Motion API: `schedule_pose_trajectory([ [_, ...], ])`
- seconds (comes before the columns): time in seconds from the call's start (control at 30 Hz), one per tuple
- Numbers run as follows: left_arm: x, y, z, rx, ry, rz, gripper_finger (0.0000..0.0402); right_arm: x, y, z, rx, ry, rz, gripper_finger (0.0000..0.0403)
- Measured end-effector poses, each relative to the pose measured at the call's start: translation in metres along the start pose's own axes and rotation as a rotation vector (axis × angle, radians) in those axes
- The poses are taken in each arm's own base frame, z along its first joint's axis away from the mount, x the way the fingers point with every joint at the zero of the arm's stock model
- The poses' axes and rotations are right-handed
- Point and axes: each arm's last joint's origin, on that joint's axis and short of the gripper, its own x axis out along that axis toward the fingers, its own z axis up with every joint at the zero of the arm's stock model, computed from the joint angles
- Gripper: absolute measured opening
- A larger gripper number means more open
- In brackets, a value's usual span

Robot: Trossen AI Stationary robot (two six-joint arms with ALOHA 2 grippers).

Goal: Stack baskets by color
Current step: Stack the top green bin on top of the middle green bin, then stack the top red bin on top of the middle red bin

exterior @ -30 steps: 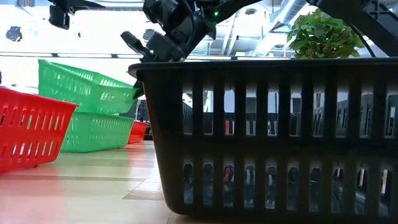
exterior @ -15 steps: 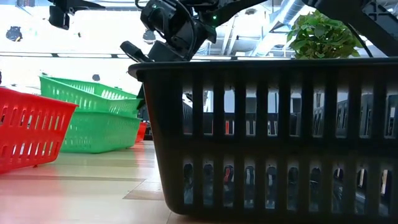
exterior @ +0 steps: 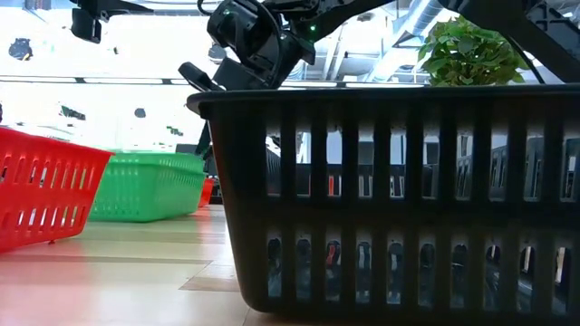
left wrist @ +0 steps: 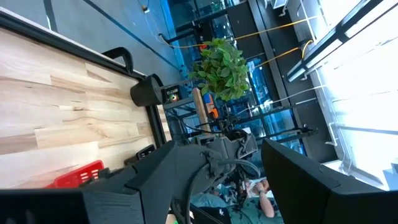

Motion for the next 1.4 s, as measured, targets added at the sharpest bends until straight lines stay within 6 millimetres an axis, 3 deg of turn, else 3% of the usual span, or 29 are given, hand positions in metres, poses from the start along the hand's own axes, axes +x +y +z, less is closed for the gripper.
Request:
schedule_pose_trajectory([
  [0.23,0.000,0.000,0.000,0.003,-0.007,0.006,0.0220,0.000,-0.004,0.001,0.087,-0.006,-0.039,0.0135],
  [0.33,0.000,0.004,0.000,0.018,-0.029,0.050,0.0220,-0.015,-0.011,0.001,0.170,-0.007,-0.071,0.0155],
  [0.5,0.008,0.016,-0.004,0.078,-0.096,0.223,0.0220,-0.069,-0.031,-0.005,0.419,-0.016,-0.180,0.0175],
  [0.7,0.028,0.037,-0.014,0.141,-0.081,0.485,0.0220,-0.141,-0.049,-0.029,1.011,-0.043,-0.374,0.0180],
  [0.8,0.034,0.050,-0.015,0.149,-0.098,0.640,0.0220,-0.156,-0.048,-0.049,1.315,-0.082,-0.425,0.0180],
  [0.97,0.044,0.066,-0.011,0.136,-0.082,0.834,0.0220,-0.152,-0.041,-0.081,1.818,-0.128,-0.459,0.0178],
  [1.07,0.048,0.068,-0.007,0.146,-0.074,0.847,0.0220,-0.123,-0.033,-0.091,1.998,-0.114,-0.424,0.0175],
  [1.2,0.047,0.071,0.000,0.173,-0.101,0.888,0.0220,-0.079,-0.027,-0.089,2.074,-0.115,-0.385,0.0173],
  [1.3,0.046,0.077,0.006,0.181,-0.117,0.937,0.0220,-0.068,-0.024,-0.081,2.078,-0.099,-0.345,0.0173],
  [1.4,0.053,0.089,0.009,0.193,-0.087,0.943,0.0220,-0.069,-0.022,-0.073,2.077,-0.068,-0.289,0.0172],
])
